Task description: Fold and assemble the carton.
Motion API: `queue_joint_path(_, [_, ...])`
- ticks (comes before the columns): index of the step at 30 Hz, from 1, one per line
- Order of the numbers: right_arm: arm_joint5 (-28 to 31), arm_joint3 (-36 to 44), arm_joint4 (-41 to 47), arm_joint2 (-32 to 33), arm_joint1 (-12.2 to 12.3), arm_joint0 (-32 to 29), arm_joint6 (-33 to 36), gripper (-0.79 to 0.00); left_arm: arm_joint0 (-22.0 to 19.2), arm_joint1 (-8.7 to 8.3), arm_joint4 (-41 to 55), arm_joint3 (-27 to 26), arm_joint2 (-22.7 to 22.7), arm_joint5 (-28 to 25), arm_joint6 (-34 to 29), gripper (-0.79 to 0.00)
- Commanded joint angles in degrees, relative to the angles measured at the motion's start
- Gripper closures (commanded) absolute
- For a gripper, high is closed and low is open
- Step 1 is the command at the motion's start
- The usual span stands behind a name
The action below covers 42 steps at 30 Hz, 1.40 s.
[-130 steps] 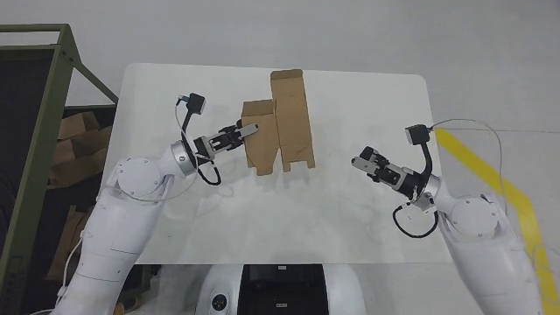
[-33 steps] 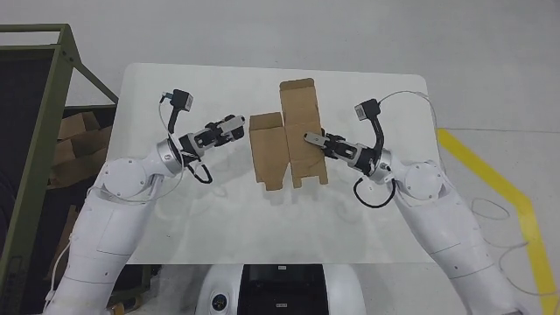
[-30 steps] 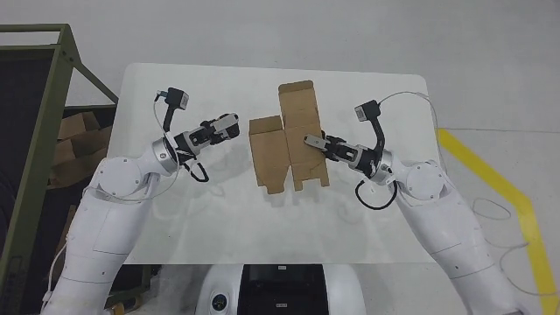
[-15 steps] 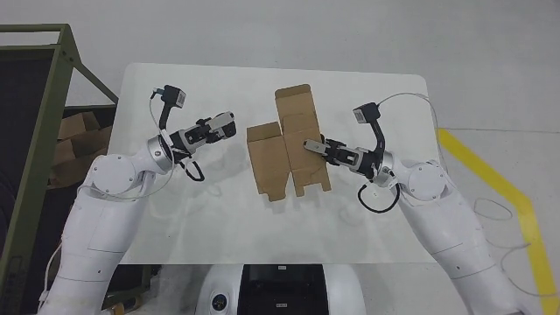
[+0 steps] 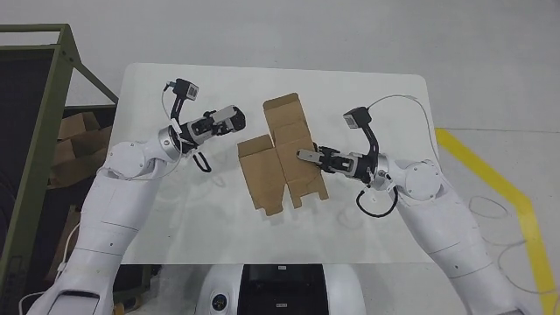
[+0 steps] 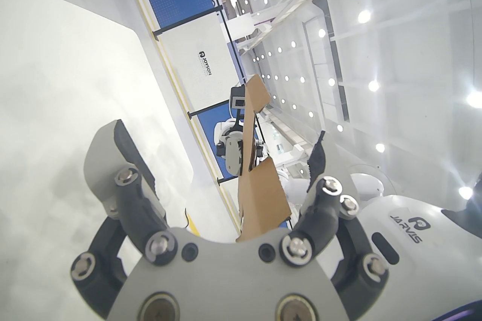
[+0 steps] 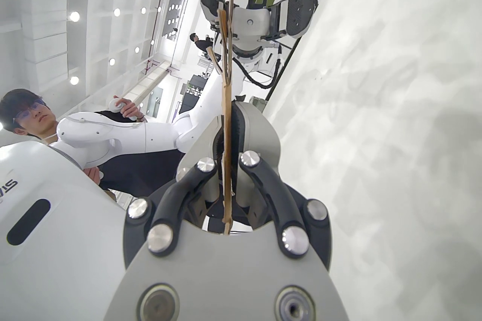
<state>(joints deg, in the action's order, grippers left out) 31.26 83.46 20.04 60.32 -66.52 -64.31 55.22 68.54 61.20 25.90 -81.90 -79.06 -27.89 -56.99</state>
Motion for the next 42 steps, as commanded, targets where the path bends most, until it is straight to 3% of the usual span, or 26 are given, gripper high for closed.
queue_joint_path(1, [0.0, -0.5, 0.3, -0.4, -0.1, 0.3, 0.3, 0.000, -0.3, 0.09, -0.2, 0.0, 0.5, -1.0, 0.0, -0.785])
queue_joint_path(4, [-0.2, -1.1, 0.4, -1.0, -0.3, 1.0, 0.3, 0.000, -0.5, 0.20, -0.7, -0.2, 1.2, -1.3, 0.7, -0.785])
queue_joint_path(11, [-1.5, -1.8, -1.9, -3.0, -0.8, 2.6, -1.0, 0.000, -0.6, 0.40, -0.7, -0.7, 2.5, -2.1, 1.1, -0.610])
queue_joint_path(20, [-2.1, -2.2, -3.1, -4.3, -1.3, 3.8, -2.2, 0.000, -1.5, 0.60, -0.1, 0.0, 4.1, -1.5, 0.2, -0.511])
queue_joint_path(29, [-2.2, -2.8, -3.1, -4.9, -1.5, 4.3, -2.5, 0.000, -2.4, 0.82, 0.4, 0.8, 5.3, -1.9, -0.1, -0.302])
queue_joint_path(42, [-2.2, -3.2, -3.6, -5.1, -1.7, 4.7, -2.6, 0.000, -3.2, 0.94, 0.9, 1.7, 6.3, -1.7, -1.1, -0.169])
